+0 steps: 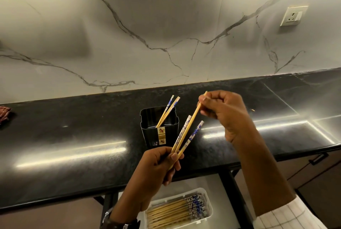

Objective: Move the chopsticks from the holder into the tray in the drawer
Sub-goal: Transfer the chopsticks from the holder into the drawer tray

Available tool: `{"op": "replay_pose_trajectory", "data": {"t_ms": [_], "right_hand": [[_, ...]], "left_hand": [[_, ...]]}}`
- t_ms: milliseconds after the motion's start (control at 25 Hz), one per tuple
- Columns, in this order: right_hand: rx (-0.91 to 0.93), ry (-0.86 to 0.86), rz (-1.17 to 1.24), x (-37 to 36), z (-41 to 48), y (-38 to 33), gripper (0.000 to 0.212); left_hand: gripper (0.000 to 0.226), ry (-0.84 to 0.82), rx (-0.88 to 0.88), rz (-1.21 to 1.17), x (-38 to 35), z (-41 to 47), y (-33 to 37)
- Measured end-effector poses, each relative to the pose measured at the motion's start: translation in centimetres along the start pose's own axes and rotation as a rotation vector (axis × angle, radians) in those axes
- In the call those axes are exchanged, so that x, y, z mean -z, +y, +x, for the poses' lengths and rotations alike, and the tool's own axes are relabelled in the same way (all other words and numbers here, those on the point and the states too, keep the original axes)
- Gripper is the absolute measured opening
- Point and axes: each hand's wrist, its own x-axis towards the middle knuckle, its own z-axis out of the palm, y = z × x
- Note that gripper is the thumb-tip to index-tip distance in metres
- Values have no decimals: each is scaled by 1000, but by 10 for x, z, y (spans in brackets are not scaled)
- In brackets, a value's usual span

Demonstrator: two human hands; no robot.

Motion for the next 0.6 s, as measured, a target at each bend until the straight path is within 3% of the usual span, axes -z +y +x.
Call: {"op": "replay_pose_trajectory", "data": {"t_ms": [80,160,240,320,440,600], "right_hand": [[112,131,67,8,3,-17,5],[336,257,166,15,0,-33,9],[611,298,166,9,-15,-37,10],[901,297,-30,-7,-36,-15,12],[1157,82,-287,-29,-68,57,12],[1185,-277,-417,-34,-88,132,18]], "left_hand": [[19,9,38,11,4,-2,-8],[20,67,111,-42,7,-2,-15],[22,152,188,-214,6,2,-15],[25,181,242,-515,3,8,-3],[25,198,218,-803,3,16,22],[28,214,212,-930,4,27,30]]}}
